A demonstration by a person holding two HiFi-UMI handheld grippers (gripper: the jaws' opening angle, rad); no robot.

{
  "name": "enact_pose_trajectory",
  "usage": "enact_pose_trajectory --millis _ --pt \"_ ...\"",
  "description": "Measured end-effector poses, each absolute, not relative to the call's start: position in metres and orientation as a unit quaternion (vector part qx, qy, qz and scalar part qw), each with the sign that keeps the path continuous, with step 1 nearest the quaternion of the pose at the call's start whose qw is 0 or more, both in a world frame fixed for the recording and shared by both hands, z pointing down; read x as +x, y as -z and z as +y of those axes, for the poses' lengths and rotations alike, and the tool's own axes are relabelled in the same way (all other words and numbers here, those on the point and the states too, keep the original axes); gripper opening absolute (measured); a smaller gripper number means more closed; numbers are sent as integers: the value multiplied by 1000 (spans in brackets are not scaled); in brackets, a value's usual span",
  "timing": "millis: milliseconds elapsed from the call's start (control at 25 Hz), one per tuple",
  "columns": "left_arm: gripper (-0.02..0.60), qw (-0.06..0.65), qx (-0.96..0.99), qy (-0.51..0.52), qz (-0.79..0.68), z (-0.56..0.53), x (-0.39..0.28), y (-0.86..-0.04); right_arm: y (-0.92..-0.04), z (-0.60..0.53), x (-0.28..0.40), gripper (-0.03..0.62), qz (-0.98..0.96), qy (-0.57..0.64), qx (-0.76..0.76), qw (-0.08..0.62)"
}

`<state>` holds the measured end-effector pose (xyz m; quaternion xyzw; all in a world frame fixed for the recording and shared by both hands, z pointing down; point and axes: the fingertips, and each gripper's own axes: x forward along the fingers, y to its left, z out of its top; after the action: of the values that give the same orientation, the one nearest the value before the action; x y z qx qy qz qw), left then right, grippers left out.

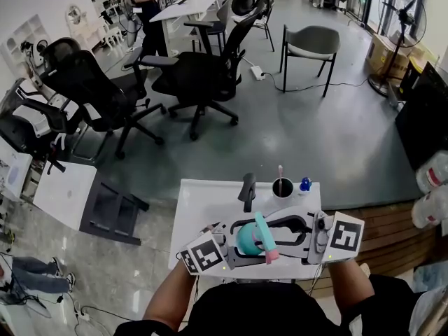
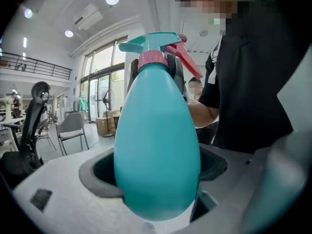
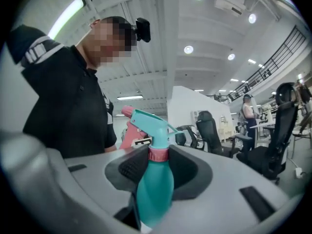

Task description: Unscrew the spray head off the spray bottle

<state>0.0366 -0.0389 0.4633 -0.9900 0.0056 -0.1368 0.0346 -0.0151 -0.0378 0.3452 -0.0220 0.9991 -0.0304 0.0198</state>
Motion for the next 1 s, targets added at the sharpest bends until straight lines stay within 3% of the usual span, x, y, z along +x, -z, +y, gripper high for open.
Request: enact_pose_trajectory --millis 400,1000 --pt "430 35 -987 122 -102 -3 38 -454 -339 -12 -13 136 996 33 73 37" --pt "430 20 -972 139 188 -105 12 -457 -346 -77 -15 190 988 12 -149 45"
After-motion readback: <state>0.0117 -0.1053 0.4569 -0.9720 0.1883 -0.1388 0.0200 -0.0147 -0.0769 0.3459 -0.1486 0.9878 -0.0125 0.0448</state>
